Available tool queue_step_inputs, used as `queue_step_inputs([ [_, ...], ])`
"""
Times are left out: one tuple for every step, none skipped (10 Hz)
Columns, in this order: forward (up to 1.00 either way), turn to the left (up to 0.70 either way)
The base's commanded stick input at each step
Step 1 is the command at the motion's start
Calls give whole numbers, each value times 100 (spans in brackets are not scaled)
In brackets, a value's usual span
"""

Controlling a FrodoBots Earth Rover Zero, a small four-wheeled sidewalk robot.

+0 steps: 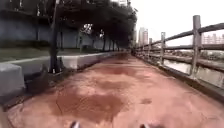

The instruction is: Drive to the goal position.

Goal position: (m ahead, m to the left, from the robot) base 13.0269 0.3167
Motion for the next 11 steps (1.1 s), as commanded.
queue_step_inputs([
  [70, -16],
  [70, 0],
  [70, 0],
  [70, 0],
  [70, 0],
  [70, 0],
  [70, 0],
  [70, 0],
  [70, 0],
  [70, 0],
  [70, 0],
])
